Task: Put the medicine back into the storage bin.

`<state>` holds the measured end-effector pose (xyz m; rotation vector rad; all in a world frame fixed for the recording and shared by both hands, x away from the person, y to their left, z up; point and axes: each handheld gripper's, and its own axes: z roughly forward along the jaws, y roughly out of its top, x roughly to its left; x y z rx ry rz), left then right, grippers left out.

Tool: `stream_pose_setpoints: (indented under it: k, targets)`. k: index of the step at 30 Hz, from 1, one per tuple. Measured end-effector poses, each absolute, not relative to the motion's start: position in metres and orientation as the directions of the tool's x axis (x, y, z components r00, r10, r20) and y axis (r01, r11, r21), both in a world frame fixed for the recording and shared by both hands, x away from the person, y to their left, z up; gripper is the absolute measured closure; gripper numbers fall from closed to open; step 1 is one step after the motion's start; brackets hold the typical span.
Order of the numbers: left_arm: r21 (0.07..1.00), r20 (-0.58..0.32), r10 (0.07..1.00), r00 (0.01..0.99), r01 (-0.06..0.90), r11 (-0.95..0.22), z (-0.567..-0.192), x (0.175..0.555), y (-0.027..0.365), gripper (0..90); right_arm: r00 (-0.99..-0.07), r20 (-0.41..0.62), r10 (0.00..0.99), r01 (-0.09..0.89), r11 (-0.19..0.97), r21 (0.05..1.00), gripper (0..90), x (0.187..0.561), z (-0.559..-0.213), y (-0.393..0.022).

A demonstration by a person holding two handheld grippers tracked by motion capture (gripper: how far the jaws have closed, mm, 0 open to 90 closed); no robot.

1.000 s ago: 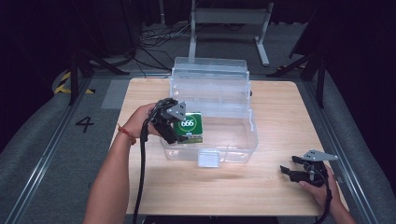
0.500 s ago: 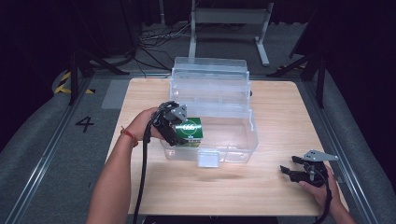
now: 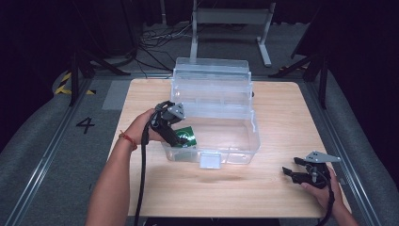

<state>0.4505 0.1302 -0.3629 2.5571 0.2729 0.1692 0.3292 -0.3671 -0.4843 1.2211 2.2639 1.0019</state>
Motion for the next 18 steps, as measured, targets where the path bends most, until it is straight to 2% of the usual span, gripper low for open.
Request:
stream_pose_setpoints:
  k: [4, 6, 7, 8, 11, 18]
  targets:
    - [0.549, 0.066, 0.264, 0.962, 0.186, -0.815, -0.362, 0.447, 0.131, 8.3, -0.551, 0.005, 0.835, 0.565, 0.369, 0.738, 31.7, 0.329, -0.484, -0.367]
    - [0.555, 0.052, 0.266, 0.962, 0.194, -0.809, -0.361, 0.443, 0.132, 4.6, -0.553, 0.005, 0.833, 0.564, 0.370, 0.738, 31.7, 0.329, -0.484, -0.367]
    - [0.555, 0.016, 0.243, 0.970, 0.193, -0.809, -0.360, 0.441, 0.134, 10.9, -0.553, 0.005, 0.833, 0.564, 0.370, 0.738, 31.7, 0.330, -0.484, -0.367]
    - [0.552, 0.011, 0.234, 0.972, 0.189, -0.812, -0.359, 0.438, 0.135, 25.4, -0.554, 0.005, 0.833, 0.564, 0.371, 0.738, 31.7, 0.330, -0.484, -0.367]
    - [0.568, 0.027, 0.258, 0.966, 0.198, -0.799, -0.358, 0.431, 0.139, 15.6, -0.553, 0.006, 0.833, 0.565, 0.370, 0.737, 31.7, 0.330, -0.484, -0.367]
    - [0.673, 0.052, 0.321, 0.946, 0.204, -0.711, -0.353, 0.392, 0.154, 15.7, -0.571, 0.016, 0.821, 0.567, 0.380, 0.731, 33.4, 0.334, -0.482, -0.368]
